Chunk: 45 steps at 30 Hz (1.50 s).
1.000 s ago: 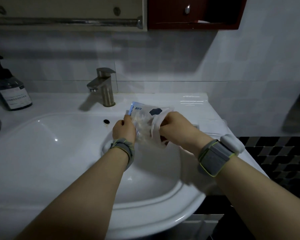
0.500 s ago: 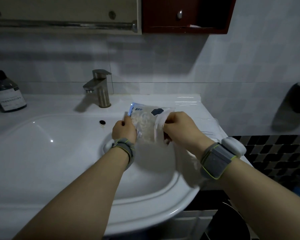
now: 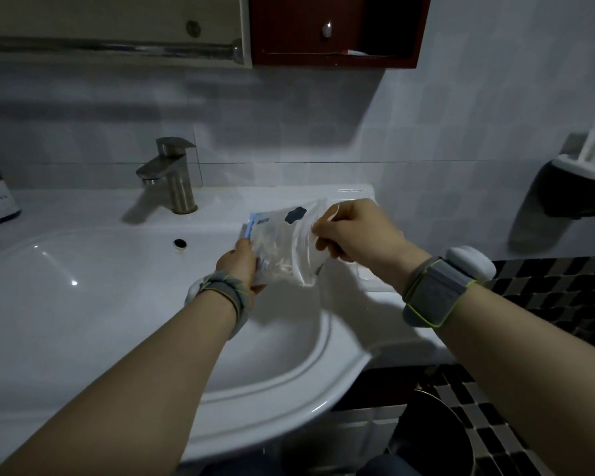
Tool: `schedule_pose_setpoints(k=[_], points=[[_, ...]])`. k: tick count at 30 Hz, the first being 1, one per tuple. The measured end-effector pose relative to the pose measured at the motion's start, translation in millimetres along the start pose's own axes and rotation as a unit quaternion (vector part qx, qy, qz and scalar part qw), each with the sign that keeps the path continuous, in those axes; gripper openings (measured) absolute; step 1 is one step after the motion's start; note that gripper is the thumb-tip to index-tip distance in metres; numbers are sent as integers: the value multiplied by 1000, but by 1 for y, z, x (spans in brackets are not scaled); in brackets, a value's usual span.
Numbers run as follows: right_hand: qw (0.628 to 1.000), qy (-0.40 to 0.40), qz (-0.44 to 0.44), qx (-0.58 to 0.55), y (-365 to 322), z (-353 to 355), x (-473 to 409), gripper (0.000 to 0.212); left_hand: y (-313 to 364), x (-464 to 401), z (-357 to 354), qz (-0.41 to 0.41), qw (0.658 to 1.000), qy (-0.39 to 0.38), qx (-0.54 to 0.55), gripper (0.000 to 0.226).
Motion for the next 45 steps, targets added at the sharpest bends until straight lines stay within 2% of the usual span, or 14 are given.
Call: schedule_pose_setpoints(k=[6, 11, 18, 23, 27, 45], points=[[992, 12, 78, 97, -9, 1, 8, 21, -2, 6, -5, 13, 999, -24, 20, 24], [998, 25, -23, -44, 0, 9, -3, 10, -4, 8, -7, 38, 998, -44, 33, 23], [991, 46, -46, -121, 8, 26, -1, 9, -5, 12, -8, 51, 997, -50, 33, 25], [996, 40, 17, -78, 8, 25, 5, 14, -7, 15, -11, 44, 996, -59, 41, 23], [1000, -5, 16, -6, 4, 18, 5, 17, -7, 17, -13, 38, 996, -68, 31, 25], [979, -26, -94, -182, 9, 55, 5, 5, -10, 7, -9, 32, 997, -61, 42, 25]])
Point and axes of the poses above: each hand's wrist, its own x-axis away from the middle knuckle, its own z-axis out of the back of the hand, y = z × x, the point moved 3 cm from there along -x, towards the middle knuckle, and after that the axes turned 2 degrees about y, right-handed, at the moved point
